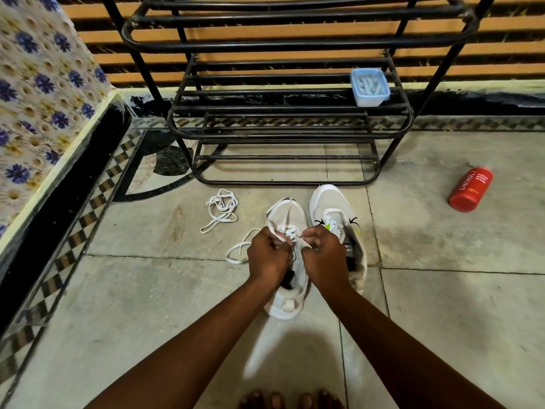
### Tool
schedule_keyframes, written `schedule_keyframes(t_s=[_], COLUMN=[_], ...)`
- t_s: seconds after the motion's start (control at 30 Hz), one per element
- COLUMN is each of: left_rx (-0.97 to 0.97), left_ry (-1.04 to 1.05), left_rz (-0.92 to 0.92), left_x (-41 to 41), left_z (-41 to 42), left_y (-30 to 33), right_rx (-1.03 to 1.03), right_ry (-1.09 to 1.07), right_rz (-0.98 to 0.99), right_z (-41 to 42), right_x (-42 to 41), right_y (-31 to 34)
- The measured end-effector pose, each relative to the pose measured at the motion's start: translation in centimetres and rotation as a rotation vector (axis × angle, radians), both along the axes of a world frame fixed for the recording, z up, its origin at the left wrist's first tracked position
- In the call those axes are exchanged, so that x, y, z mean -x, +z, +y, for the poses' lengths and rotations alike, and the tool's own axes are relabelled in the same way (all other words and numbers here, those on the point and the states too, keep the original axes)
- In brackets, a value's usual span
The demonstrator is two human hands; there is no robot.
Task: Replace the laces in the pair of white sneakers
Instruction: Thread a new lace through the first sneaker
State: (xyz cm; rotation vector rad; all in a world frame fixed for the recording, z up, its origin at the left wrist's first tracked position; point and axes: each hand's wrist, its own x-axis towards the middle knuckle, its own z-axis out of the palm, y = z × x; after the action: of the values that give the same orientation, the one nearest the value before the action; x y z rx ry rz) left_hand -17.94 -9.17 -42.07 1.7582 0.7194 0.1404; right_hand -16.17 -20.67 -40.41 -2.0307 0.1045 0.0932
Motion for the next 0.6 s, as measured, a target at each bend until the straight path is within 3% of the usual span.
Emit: schedule_keyframes(t_s=[0.6], left_rx=[-0.082], left_ry=[-0.177], left_rz=[-0.031], left_x=[0.2], left_z=[1.0], left_y=[0.1], right_rx=[-0.035], right_ry=[-0.039], right_rz=[-0.035], right_z=[0.5], right_x=[0.9], right_y=[0.2])
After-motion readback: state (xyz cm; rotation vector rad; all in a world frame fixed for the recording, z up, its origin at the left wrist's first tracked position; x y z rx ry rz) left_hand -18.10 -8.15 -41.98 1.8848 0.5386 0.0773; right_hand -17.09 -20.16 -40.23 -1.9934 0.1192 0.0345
